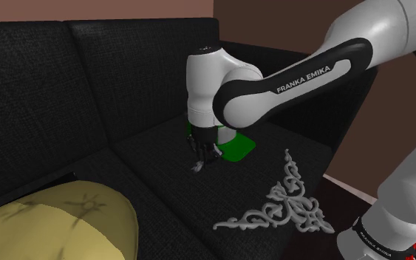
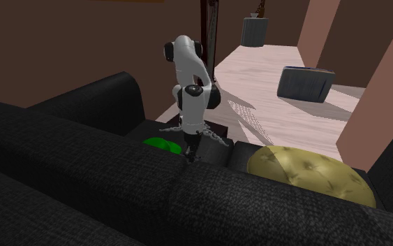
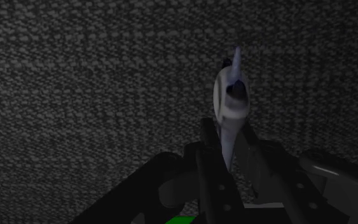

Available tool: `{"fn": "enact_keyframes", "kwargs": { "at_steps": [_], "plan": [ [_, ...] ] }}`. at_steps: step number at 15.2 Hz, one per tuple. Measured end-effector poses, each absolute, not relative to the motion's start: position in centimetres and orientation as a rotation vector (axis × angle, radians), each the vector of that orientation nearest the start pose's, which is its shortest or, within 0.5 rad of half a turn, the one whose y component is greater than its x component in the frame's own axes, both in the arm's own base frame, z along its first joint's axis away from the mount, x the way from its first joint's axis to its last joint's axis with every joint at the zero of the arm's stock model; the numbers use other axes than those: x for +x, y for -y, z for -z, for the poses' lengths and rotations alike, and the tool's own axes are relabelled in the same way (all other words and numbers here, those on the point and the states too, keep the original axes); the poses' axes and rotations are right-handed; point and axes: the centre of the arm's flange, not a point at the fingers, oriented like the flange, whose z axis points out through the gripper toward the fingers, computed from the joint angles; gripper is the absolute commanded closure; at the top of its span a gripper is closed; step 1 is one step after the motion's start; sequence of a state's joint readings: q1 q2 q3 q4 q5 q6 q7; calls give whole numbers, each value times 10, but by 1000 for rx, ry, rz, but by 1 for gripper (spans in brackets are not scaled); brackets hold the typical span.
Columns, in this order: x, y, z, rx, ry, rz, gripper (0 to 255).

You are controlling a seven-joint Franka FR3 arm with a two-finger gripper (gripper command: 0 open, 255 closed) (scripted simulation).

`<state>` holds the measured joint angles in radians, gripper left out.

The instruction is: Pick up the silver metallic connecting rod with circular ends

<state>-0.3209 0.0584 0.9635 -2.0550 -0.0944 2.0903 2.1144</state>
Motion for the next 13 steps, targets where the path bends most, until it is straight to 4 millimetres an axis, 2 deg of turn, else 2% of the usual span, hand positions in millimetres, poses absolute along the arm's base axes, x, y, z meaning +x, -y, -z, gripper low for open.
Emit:
{"fn": "enact_keyframes", "kwargs": {
  "at_steps": [13],
  "plan": [
    [450,-325,-485,-2379,-2058,52,255]
  ]
}}
